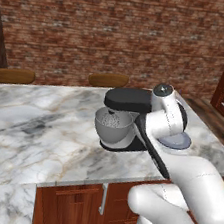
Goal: Add butter and sugar cubes to the stand mixer bowl and then turn on the stand mixer to begin making frosting.
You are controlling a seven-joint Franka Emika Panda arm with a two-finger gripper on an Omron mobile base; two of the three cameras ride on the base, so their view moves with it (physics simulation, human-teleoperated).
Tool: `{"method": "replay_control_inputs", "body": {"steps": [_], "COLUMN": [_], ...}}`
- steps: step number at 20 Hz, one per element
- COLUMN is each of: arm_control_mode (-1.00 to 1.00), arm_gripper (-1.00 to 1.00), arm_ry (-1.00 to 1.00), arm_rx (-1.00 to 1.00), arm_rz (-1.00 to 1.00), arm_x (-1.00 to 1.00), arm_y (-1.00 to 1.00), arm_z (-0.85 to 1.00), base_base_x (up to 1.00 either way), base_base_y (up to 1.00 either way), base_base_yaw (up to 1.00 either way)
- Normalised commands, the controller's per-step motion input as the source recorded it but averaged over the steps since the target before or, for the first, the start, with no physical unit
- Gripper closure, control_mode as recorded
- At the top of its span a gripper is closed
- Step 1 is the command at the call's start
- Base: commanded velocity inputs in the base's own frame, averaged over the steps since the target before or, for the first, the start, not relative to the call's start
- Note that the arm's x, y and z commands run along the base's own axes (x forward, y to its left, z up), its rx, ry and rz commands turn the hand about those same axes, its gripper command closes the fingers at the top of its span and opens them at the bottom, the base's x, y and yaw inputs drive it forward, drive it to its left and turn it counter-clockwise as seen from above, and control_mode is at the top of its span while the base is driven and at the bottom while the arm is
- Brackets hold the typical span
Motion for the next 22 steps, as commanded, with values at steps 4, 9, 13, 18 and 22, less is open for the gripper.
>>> {"method": "replay_control_inputs", "body": {"steps": [4,9,13,18,22], "arm_control_mode": [-1.00,-1.00,-1.00,-1.00,-1.00], "arm_gripper": [-1.00,-1.00,-1.00,-1.00,-1.00], "arm_ry": [-0.26,-0.27,-0.31,-0.45,-0.50], "arm_rx": [0.11,0.19,0.15,0.10,0.04], "arm_rz": [0.16,0.35,0.49,0.45,0.28], "arm_x": [-0.45,-0.61,-0.76,-0.38,-0.02], "arm_y": [-0.63,-0.56,-0.27,0.01,0.37], "arm_z": [-0.02,0.00,-0.08,-0.15,-0.19], "base_base_x": [0.00,0.00,0.00,0.00,0.00], "base_base_y": [0.00,0.00,0.00,0.00,0.00], "base_base_yaw": [0.00,0.00,0.00,0.00,0.00]}}
